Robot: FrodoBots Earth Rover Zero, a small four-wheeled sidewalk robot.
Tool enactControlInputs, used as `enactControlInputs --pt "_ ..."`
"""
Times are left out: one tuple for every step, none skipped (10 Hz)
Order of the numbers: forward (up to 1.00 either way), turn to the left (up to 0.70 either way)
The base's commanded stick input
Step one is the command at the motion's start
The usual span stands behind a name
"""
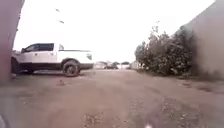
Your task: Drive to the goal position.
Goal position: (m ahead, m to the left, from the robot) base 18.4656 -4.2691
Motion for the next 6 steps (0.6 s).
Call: enactControlInputs --pt "1.00 0.00" --pt "1.00 0.00" --pt "1.00 0.00" --pt "1.00 0.00" --pt "1.00 0.00" --pt "1.00 0.00"
